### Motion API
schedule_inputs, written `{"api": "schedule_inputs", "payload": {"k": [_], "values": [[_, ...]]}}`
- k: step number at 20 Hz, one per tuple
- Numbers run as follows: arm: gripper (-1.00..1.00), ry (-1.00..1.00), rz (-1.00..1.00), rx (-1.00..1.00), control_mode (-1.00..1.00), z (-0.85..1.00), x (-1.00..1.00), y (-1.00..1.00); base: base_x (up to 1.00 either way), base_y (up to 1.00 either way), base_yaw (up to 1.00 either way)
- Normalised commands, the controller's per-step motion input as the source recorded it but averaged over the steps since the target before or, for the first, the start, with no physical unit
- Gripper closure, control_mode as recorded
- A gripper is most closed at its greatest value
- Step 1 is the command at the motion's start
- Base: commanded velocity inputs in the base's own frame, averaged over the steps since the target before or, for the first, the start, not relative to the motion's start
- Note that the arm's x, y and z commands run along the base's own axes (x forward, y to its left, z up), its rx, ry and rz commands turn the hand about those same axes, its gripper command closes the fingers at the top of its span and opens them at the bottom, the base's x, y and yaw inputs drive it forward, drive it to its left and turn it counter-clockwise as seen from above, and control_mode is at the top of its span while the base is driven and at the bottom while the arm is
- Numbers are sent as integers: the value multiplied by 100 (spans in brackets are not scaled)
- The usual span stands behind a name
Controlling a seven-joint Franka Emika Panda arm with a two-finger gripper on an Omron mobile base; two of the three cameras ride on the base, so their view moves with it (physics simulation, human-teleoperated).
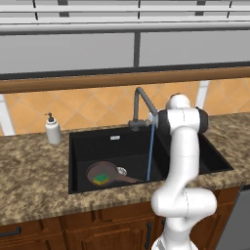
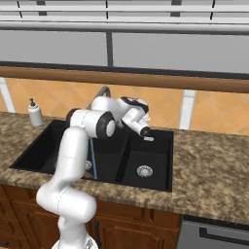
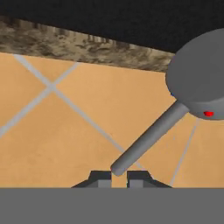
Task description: Pick the pan and sponge and place them into the sink. Then turn on the water.
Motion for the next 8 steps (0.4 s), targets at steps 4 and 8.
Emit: {"api": "schedule_inputs", "payload": {"k": [4, 8], "values": [[100, 0, 0, 0, -100, 28, -51, 0, 0, 0, 0], [100, 0, 0, 0, -100, 1, -61, -2, 0, 0, 0]]}}
